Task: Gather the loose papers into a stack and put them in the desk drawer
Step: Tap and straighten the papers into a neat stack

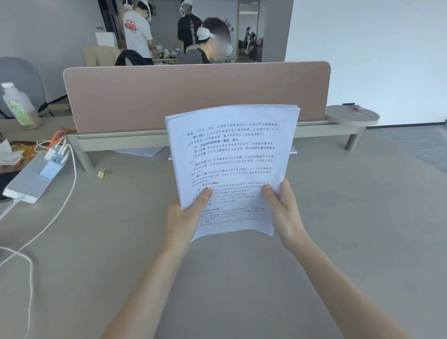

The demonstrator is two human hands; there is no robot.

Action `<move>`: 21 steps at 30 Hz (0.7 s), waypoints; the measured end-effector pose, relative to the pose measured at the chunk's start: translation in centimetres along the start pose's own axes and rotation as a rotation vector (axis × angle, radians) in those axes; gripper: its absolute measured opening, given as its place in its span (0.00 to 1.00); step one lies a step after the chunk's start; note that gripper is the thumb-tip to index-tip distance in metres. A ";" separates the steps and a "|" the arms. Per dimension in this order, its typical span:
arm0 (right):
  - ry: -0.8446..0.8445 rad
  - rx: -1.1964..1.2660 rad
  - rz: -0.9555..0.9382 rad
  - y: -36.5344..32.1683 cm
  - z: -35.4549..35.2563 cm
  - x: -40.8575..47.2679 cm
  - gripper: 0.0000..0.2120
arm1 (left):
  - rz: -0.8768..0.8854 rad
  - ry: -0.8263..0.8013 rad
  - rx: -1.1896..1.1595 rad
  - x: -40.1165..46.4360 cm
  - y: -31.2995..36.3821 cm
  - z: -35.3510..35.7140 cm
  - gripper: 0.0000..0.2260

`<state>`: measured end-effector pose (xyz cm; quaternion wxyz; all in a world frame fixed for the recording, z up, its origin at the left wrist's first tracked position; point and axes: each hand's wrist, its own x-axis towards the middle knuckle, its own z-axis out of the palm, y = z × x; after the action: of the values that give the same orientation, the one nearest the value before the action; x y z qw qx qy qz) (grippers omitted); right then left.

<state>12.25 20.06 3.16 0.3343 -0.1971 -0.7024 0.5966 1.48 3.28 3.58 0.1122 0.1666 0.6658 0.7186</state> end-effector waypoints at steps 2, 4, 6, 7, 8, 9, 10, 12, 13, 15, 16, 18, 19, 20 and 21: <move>0.004 -0.001 0.008 0.0 0.0 0.0 0.11 | -0.006 -0.002 -0.021 0.0 0.0 0.0 0.01; 0.006 -0.014 0.017 0.0 0.0 0.1 0.09 | -0.020 0.000 -0.020 0.1 0.0 0.2 0.01; 0.015 -0.026 0.033 -0.2 0.0 0.3 0.05 | -0.046 0.012 -0.010 0.3 0.2 0.2 0.02; 0.022 -0.033 0.035 -0.3 -0.2 0.3 0.05 | -0.061 0.011 -0.002 0.4 0.3 0.2 0.03; 0.030 -0.042 0.039 -0.5 -0.4 0.3 0.05 | -0.081 0.001 0.004 0.5 0.4 0.2 0.06; 0.039 -0.046 0.045 -0.7 -0.7 0.2 0.04 | -0.104 -0.013 0.006 0.5 0.6 0.3 0.08; 0.049 -0.044 0.048 -0.9 -1.1 0.0 0.04 | -0.133 -0.026 0.004 0.5 0.8 0.5 0.08; 0.074 -0.036 0.042 -1.5 -2.0 -0.7 0.04 | -0.172 -0.050 -0.002 0.3 1.2 1.2 0.06; 0.090 -0.043 0.036 -1.8 -2.5 -1.1 0.05 | -0.186 -0.065 -0.003 0.1 1.4 1.7 0.05; 0.138 -0.065 0.036 -2.3 -3.9 -1.8 0.05 | -0.206 -0.086 -0.004 -0.6 1.9 2.9 0.07; 0.162 -0.065 0.043 -2.5 -4.7 -2.2 0.04 | -0.214 -0.101 -0.013 -1.0 2.1 3.6 0.08; 0.187 -0.052 0.045 -3.1 -6.5 -3.0 0.05 | -0.226 -0.147 -0.043 -2.0 2.7 5.1 0.10; 0.195 -0.044 0.047 -3.5 -7.5 -3.4 0.06 | -0.221 -0.161 -0.060 -2.6 3.0 5.8 0.09; 0.206 -0.038 0.054 -4.0 -8.5 -4.0 0.08 | -0.213 -0.173 -0.083 -3.2 3.3 6.6 0.07; 0.216 -0.032 0.061 -4.4 -9.5 -4.5 0.10 | -0.205 -0.188 -0.107 -3.8 3.5 7.3 0.06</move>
<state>22.67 22.83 6.95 0.3865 -0.2869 -0.6654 0.5706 8.03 8.20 7.10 0.2555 0.1581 0.6265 0.7192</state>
